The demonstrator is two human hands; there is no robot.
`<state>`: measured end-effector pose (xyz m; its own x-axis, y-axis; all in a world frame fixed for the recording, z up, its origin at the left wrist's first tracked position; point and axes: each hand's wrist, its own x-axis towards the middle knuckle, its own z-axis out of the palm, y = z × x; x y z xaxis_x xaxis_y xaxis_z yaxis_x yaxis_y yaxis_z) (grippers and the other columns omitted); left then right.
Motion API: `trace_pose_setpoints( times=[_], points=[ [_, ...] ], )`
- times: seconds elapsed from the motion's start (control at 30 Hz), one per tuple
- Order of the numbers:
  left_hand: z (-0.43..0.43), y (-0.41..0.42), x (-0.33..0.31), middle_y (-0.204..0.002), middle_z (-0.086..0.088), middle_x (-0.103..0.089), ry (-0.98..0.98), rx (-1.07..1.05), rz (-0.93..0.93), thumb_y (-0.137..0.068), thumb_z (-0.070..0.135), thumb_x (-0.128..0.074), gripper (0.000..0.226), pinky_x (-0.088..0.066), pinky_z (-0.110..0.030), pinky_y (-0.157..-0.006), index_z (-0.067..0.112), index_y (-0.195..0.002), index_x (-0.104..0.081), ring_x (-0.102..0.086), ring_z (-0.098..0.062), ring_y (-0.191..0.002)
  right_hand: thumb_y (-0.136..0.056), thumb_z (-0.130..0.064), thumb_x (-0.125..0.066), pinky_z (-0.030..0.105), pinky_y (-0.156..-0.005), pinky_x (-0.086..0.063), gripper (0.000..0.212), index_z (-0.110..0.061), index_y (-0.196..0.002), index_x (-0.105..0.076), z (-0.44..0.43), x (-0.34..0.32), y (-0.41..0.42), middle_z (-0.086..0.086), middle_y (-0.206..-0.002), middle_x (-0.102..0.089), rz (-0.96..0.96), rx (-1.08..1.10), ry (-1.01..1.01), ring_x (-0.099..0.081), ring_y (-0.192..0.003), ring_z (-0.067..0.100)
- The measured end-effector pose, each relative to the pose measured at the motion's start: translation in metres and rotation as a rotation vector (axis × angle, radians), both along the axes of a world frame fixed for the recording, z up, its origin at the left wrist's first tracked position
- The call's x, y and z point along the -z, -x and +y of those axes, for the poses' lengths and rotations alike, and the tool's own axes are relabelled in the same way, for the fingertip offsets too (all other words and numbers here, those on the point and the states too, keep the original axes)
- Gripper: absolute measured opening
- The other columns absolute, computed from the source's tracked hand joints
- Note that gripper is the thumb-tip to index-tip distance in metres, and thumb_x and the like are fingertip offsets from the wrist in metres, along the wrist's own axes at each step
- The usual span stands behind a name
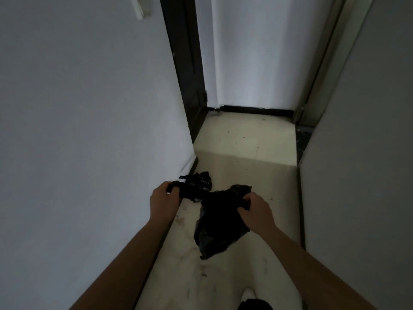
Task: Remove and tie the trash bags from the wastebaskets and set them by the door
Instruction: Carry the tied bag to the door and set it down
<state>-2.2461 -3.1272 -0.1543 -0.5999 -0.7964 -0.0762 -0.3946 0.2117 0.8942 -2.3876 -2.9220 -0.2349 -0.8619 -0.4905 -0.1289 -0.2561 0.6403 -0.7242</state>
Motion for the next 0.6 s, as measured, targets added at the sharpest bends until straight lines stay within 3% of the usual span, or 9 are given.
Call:
trace_pose_setpoints(
  times=[0.23,0.43,0.6],
  points=[
    [-0.079,0.084,0.004,-0.092,0.003,-0.072,0.004,-0.082,-0.017,-0.09,-0.001,-0.055,0.032,-0.059,-0.049,-0.077,0.023,-0.101,-0.072,-0.07,-0.022,-0.082,-0.088,-0.027,-0.058,0.029,-0.062,-0.037,0.011,-0.021,-0.093,-0.051,-0.096,0.008,0.114,0.003,-0.09,-0.053,-0.051,-0.101,-0.12,-0.053,-0.076,0.018],
    [-0.159,0.139,0.04,-0.085,0.006,-0.072,-0.042,-0.118,-0.079,-0.087,-0.005,-0.052,0.035,-0.059,-0.049,-0.073,0.024,-0.083,-0.072,-0.069,-0.025,-0.08,-0.089,-0.025,-0.057,0.03,-0.065,-0.035,0.011,-0.022,-0.093,-0.048,-0.181,0.036,0.179,0.002,-0.094,-0.047,-0.07,-0.192,-0.215,-0.048,-0.075,0.019],
    [-0.221,0.172,0.083,-0.081,0.002,-0.071,-0.09,-0.073,-0.19,-0.088,-0.001,-0.055,0.03,-0.049,-0.029,-0.063,0.025,-0.082,-0.068,-0.062,-0.013,-0.066,-0.089,-0.025,-0.057,0.029,-0.065,-0.037,0.013,-0.02,-0.092,-0.045,-0.233,0.079,0.198,0.002,-0.093,-0.047,-0.176,-0.192,-0.323,-0.048,-0.075,0.018]
  ],
)
